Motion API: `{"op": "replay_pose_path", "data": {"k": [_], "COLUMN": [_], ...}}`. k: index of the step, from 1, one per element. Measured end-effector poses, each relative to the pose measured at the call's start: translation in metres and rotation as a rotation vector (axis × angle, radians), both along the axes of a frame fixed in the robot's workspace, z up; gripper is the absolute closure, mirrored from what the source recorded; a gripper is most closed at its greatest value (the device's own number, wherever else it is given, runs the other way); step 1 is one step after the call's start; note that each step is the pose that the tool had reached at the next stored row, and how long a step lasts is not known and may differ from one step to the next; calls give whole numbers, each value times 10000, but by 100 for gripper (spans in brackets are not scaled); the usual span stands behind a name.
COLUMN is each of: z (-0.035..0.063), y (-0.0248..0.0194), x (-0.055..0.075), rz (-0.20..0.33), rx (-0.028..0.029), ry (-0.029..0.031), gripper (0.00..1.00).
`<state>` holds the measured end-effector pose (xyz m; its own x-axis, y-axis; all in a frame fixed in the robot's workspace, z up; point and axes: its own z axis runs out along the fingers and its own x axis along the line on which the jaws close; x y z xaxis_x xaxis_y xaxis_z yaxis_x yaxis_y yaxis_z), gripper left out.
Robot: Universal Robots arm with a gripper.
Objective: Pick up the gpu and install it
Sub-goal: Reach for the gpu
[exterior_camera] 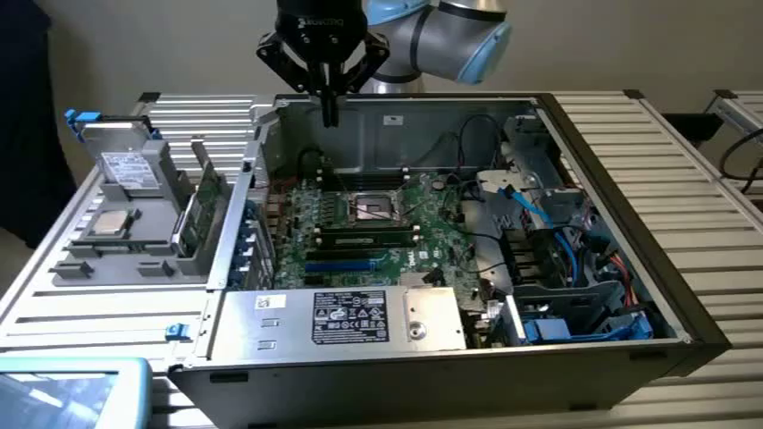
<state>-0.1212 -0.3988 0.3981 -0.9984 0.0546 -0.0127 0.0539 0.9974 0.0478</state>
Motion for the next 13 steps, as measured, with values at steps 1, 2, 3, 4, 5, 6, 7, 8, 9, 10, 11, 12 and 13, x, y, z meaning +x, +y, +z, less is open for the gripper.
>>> {"op": "replay_pose_path", "data": {"k": [1, 2, 3, 4, 5, 6, 7, 8, 9, 10, 11, 12, 13], "z": [1, 3, 4, 5, 5, 6, 6, 6, 6, 7, 7, 6, 6], "y": [0, 0, 0, 0, 0, 0, 0, 0, 0, -1, 0, 0, 0], "x": [0, 0, 0, 0, 0, 0, -2, -4, -9, -20, -41, -66, -93], "rz": [4, 9, 9, 9, 9, 9, 10, 10, 9, 9, 9, 10, 9], "rx": [0, -1, 0, 0, 1, 0, -1, -2, 0, -2, -2, -1, -1], "ry": [2, 4, 5, 6, 6, 6, 7, 7, 7, 8, 8, 7, 7], "gripper": [88, 88, 88, 88, 88, 88, 88, 88, 88, 88, 88, 88, 88]}}
